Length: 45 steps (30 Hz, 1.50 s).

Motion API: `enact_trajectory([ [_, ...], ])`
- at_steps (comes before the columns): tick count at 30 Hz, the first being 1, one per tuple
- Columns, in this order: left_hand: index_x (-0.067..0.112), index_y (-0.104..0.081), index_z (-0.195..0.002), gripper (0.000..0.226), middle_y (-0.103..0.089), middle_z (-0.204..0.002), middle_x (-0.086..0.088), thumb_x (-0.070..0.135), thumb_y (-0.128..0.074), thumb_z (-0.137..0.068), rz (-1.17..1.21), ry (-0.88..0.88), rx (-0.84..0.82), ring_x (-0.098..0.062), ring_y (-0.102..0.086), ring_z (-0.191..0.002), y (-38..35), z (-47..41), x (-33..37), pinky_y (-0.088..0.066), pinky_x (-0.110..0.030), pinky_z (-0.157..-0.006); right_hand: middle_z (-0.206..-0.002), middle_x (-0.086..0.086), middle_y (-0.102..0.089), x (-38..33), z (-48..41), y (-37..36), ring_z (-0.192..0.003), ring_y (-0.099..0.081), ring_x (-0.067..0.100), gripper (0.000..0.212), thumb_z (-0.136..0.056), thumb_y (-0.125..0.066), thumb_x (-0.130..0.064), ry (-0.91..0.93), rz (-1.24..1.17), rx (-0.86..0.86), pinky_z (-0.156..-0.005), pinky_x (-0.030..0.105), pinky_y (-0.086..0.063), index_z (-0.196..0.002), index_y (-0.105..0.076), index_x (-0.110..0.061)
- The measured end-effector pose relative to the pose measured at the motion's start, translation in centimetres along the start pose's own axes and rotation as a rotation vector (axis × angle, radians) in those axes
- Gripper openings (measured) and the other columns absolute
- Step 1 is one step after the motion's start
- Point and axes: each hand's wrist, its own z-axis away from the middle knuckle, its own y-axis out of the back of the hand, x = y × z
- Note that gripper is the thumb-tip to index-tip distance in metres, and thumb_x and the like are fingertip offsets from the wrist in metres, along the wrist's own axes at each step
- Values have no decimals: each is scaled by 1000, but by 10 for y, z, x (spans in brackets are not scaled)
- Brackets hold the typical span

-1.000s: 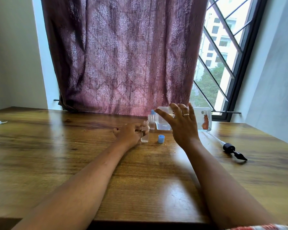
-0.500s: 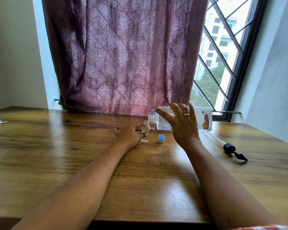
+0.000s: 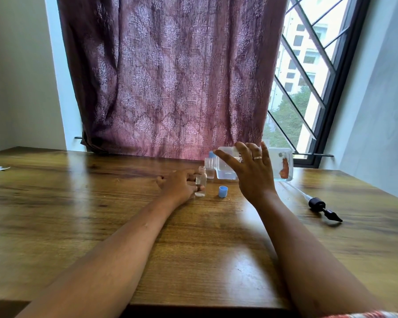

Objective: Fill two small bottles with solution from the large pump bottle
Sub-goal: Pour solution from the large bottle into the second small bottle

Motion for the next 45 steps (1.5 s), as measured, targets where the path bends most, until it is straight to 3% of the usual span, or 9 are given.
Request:
enact_trajectory([
  [11,35,-60,-119,45,-67,-114,12,44,-71,-76,-29,-13,3,-12,-50,-118,0,1,0,-17,-40,-96,-143,7,-39,0,-1,0,-132,-35,32,93,-79,-53,6,-7,-12,-1,-116,48,-4,-142,-15,-51],
  [16,37,-62,-113,42,-68,-110,13,43,-74,-74,7,-9,10,-11,-52,-117,-1,0,-2,-18,-45,-103,-139,7,-45,-1,0,0,-128,-41,33,93,-75,-57,7,-2,-1,34,-116,50,-12,-142,-22,-49],
  [45,39,-58,-119,48,-67,-114,14,48,-72,-74,-35,2,1,-13,-50,-121,-6,-5,-6,-17,-47,-106,-143,7,-40,0,0,1,-131,-36,32,95,-77,-55,5,-2,-1,11,-116,48,-5,-142,-14,-51],
])
